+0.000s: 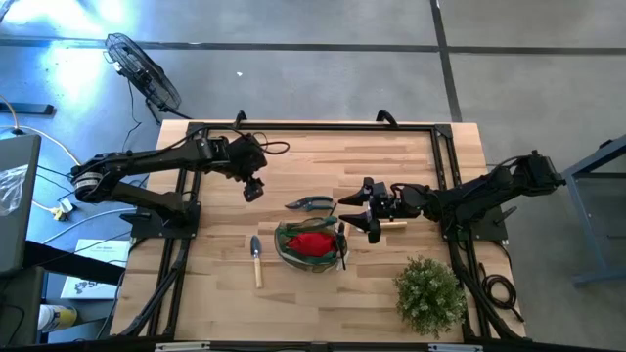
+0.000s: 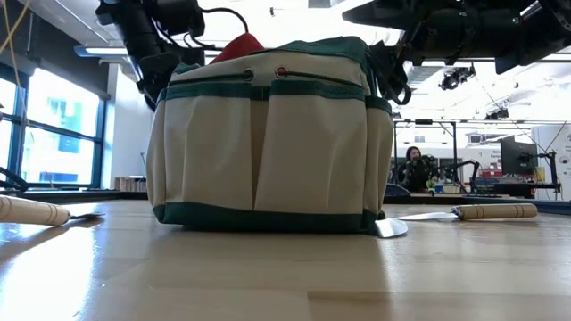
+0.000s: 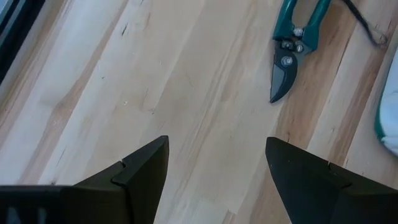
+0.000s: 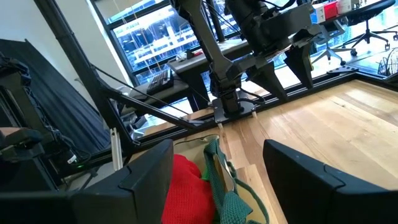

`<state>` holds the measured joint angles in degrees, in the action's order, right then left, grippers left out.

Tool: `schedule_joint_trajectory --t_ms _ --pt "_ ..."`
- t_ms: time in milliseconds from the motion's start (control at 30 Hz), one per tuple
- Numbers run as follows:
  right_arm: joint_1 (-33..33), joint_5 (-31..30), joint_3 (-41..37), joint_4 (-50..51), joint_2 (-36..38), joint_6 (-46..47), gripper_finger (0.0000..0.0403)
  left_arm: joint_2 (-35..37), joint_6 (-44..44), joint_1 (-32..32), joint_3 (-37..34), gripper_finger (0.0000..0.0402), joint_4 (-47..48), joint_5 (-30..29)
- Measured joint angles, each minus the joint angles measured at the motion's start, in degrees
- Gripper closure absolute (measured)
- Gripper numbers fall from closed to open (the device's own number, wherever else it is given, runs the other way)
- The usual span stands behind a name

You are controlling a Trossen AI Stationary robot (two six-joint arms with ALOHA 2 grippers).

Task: Pick & Place Garden tools in Gardening bag
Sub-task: Put the green shear scissors into the green gardening bag

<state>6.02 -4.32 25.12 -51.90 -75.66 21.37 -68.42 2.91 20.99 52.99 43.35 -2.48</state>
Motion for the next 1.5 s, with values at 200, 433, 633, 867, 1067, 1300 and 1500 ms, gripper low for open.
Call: schedule_joint_trajectory --t_ms 200,433,633,867,1067,1300,1500 --pt "0.1 0.0 0.0 0.1 0.0 0.0 0.0163 0.0 3.8 0.0 0.0 0.0142 -0.5 0.5" --pt "1.2 0.0 0.0 0.2 0.0 -0.2 0.0163 0.0 0.7 -0.1 0.0 0.0142 -7.2 11.5" --pt "1.2 0.2 0.0 0.2 0.0 -0.2 0.0162 -1.2 1.3 -2.3 0.0 0.0142 -13.6 11.6" --pt "1.2 0.4 0.0 0.0 0.0 -0.2 0.0163 -6.4 -0.1 -5.9 1.1 0.0142 -17.4 11.4" --pt "1.3 1.5 0.0 -0.4 0.0 -0.3 0.0163 -11.6 -1.5 -7.3 6.9 0.0142 -17.3 9.2" --pt "5.5 3.4 0.0 -7.7 0.0 -8.8 0.0162 -16.2 -2.9 -7.2 12.0 0.0142 -16.1 9.5" --pt "7.2 3.1 0.0 -10.0 0.0 -11.2 0.0163 -19.5 -4.0 -7.3 13.2 0.0142 -15.6 10.1"
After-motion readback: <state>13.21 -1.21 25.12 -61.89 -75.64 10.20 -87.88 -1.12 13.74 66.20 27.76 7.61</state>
